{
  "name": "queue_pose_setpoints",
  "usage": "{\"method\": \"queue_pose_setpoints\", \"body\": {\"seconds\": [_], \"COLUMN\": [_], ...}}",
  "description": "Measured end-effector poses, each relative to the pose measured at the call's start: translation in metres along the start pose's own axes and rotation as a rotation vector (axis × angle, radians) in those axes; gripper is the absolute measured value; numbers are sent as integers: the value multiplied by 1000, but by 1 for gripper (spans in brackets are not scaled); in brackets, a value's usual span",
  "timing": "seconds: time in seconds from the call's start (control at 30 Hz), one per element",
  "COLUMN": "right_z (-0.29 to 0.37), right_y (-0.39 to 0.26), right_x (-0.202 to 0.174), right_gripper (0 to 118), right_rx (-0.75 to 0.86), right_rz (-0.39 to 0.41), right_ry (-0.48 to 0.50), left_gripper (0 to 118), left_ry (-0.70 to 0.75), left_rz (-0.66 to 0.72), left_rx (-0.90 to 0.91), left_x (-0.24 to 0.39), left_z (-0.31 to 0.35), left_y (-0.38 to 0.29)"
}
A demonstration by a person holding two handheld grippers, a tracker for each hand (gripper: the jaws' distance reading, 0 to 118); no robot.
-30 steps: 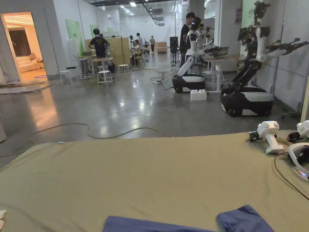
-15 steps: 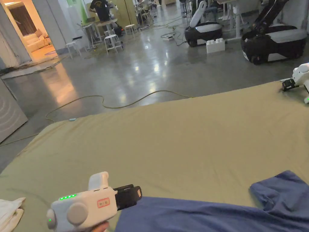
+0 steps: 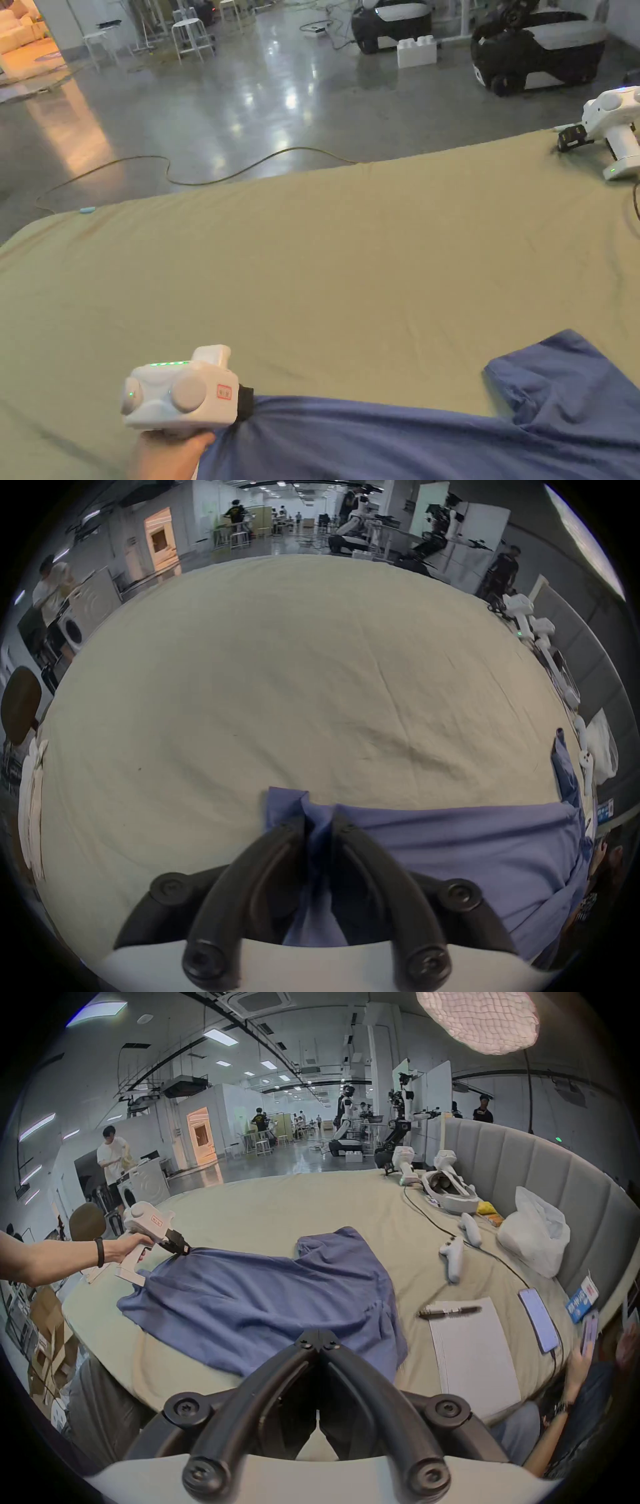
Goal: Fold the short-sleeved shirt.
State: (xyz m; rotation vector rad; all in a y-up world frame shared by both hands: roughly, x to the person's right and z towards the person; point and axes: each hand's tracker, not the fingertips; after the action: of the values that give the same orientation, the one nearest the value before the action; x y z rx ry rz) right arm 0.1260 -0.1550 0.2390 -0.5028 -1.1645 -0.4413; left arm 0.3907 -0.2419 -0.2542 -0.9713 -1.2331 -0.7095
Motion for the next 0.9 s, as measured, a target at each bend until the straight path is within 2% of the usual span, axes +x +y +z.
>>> {"method": "queue_pose_setpoints", "body": {"seconds": [0.1,0.13,0.17,0.2,0.23,0.27,0.33,0.43,0.47,0.5,0.53,0.57,0.6,0.67,0.73,0.8,0.9], "right_z": [-45,-69,-88,-117,-145,-170,-226,-290,-303,-308,-310,-303,-298,-292,-273,-235,-162], "right_y": [40,59,72,84,93,102,111,100,93,85,74,71,76,76,80,86,76], "right_x": [11,21,28,40,53,62,81,103,103,100,97,88,80,73,71,66,60], "right_gripper": [9,9,32,74,90,90,89,84,75,55,43,33,0,0,0,0,0], "right_rx": [-10,-59,-106,-145,-157,-156,-263,-457,-507,-534,-554,-497,-451,-469,-433,-331,-239], "right_rz": [32,21,-4,-39,-65,-57,-73,-90,-83,-72,-66,-45,-31,-55,-91,-84,-94], "right_ry": [0,1,11,23,46,30,-95,-183,-206,-198,-179,-198,-216,-179,-145,-136,-99], "left_gripper": [9,9,9,9,9,9,9,9,9,9,9,9,9,9,8,8,8], "left_ry": [25,26,23,15,11,5,-5,-8,-9,-10,-11,-10,-8,-3,-23,-72,-78], "left_rz": [-30,-27,-19,-3,4,9,23,20,14,13,11,10,5,-11,-65,-102,-121], "left_rx": [-14,-18,-21,-24,-23,-24,-25,-25,-25,-23,-22,-20,-20,-24,45,145,185], "left_x": [4,3,-1,-4,-7,-9,-6,-3,-2,-2,-2,-1,0,3,-3,-13,-31], "left_z": [-10,-12,-12,-12,-11,-11,-3,2,3,4,4,5,6,17,39,86,138], "left_y": [-3,-2,-1,1,2,2,0,-2,-3,-5,-6,-5,-5,-4,-12,-35,-79]}}
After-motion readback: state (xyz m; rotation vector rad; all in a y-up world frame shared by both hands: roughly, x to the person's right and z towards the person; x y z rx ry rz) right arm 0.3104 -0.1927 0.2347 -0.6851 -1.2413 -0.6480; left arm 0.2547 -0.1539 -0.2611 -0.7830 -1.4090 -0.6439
